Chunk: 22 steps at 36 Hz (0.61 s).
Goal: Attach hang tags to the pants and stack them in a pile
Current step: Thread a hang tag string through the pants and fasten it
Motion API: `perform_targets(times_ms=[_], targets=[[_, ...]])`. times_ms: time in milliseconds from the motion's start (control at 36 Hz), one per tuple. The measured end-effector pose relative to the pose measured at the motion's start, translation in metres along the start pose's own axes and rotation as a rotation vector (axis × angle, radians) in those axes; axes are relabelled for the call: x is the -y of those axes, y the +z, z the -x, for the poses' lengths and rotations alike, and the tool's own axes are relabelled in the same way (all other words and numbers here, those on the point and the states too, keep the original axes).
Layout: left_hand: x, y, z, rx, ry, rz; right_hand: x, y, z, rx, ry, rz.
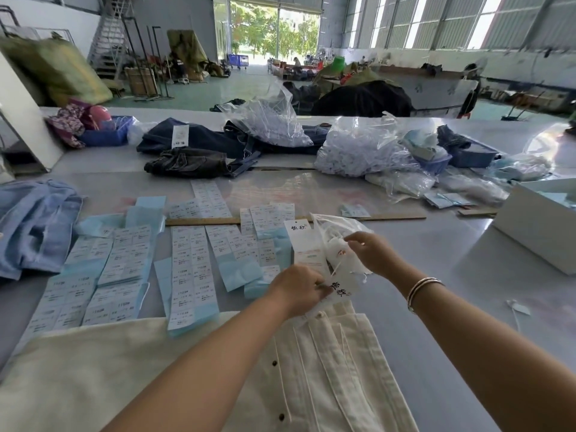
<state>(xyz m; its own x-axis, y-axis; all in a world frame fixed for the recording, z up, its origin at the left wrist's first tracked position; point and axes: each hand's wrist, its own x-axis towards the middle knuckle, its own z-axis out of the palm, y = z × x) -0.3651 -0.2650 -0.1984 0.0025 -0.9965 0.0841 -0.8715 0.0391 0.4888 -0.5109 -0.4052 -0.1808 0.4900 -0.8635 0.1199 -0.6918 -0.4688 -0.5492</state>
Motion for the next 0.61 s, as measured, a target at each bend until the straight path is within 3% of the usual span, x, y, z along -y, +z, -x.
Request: perform_targets(times_ms=[111,250,389,500,611], targets=[[-0.008,0.008,0.007,0.028,0.052,-0.034,0.006,0.015,-0.009,0.094,0.168,0.149],[-0.011,0.015,0.012,0.074,0.069,-0.099,0.013,0.028,-0.011,0.077,0.263,0.234],[0.006,0.011,0.02,0.028,0.078,0.131,0.007,0.03,-0.006,0.038,0.242,0.181],[0.02,0.002,0.026,-0.116,-0.086,0.333,-0.003,0.022,-0.002,-0.13,0.178,-0.14],[0.025,0.002,0.033,-0.177,-0.293,0.483,-0.014,0.017,-0.002,-0.28,0.134,-0.166]])
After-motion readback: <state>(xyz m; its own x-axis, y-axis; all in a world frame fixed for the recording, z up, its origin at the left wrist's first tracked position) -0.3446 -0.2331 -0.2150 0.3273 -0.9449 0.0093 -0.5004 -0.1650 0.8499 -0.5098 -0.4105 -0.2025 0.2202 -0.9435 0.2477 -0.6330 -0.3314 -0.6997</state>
